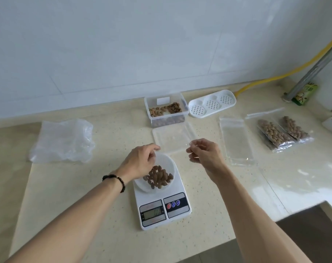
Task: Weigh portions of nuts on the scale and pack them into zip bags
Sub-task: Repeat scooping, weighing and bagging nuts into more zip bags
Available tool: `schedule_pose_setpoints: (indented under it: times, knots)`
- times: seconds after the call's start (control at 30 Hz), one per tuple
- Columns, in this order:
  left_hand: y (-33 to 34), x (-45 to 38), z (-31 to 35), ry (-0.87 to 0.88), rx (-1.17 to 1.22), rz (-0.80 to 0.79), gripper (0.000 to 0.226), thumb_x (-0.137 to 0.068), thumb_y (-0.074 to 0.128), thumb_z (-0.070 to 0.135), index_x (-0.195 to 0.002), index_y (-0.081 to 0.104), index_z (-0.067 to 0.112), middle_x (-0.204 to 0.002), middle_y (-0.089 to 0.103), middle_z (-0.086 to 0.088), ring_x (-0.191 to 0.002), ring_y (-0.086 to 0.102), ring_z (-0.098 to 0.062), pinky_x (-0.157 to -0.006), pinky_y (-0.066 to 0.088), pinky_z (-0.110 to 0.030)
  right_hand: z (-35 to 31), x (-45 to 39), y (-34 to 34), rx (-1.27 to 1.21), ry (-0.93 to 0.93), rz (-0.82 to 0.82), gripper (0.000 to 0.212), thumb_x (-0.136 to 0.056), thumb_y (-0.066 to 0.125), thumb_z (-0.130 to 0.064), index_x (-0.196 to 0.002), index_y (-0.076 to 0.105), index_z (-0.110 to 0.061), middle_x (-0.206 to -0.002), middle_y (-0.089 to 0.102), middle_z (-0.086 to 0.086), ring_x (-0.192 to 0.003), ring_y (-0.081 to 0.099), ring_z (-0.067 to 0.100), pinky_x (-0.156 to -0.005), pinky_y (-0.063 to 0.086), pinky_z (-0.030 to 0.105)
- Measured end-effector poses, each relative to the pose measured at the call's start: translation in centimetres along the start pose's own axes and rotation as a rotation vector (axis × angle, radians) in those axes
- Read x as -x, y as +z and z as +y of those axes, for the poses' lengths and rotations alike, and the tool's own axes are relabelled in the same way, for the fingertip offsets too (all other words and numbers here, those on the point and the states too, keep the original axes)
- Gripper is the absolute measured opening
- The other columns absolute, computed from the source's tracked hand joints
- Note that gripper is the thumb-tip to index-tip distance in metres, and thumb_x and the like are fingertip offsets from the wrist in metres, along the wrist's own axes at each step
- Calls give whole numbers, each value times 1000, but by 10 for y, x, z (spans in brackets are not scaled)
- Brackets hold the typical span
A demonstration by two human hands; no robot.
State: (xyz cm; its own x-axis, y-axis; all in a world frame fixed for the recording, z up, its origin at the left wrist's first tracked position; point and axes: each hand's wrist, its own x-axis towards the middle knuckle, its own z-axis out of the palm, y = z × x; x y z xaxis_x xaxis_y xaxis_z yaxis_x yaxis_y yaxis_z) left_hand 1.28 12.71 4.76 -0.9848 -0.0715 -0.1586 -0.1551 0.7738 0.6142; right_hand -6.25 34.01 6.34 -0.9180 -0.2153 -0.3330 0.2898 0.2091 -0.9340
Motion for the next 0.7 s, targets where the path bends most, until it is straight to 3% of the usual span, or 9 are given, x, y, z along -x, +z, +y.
schedule_pose_setpoints:
  times: [0.1,0.27,0.37,0.43,0.57,0.7]
  knots:
    - [8,-9,-10,-1,-13,37,32,-95,54,10,-126,58,17,-90,60,9,-89,57,-11,-81,45,-21,16,-8,8,21,71,87,6,-95,61,-10,-97,67,-6,-85,71,12,-68,63,17,-68,58,29]
    - [17,-18,-22,8,-106,125,29,-92,57,11,-119,64,19,-101,67,2,-96,60,-18,-85,50,-32,39,-20,13,339,136,168,6,-89,65,-13,-88,70,-10,-85,71,9,-71,62,16,-72,57,36]
    - [20,-16,-24,40,-151,189,24,-90,61,13,-113,66,15,-102,63,-2,-102,55,-23,-85,48,-35,41,-22,13,464,137,162,17,-90,66,-22,-101,67,-9,-90,66,1,-73,58,13,-63,53,29]
    - [19,-9,-26,25,-173,211,25,-90,61,18,-114,65,13,-108,61,-5,-106,52,-24,-88,47,-37,40,-21,12,517,123,173,30,-91,66,-26,-117,62,-12,-105,65,1,-86,60,15,-70,49,26]
    - [18,21,-31,-3,-239,263,32,-93,58,25,-120,63,7,-116,56,-7,-107,52,-25,-90,47,-40,43,-13,11,724,-65,254,41,-92,60,-26,-130,56,-11,-129,57,12,-117,51,29,-98,44,40]
    - [26,61,-34,-39,-305,284,41,-95,50,30,-128,56,5,-121,55,-10,-111,53,-28,-95,47,-44,41,14,20,851,-338,214,34,-93,60,-20,-125,60,-10,-130,57,13,-117,49,34,-88,37,39]
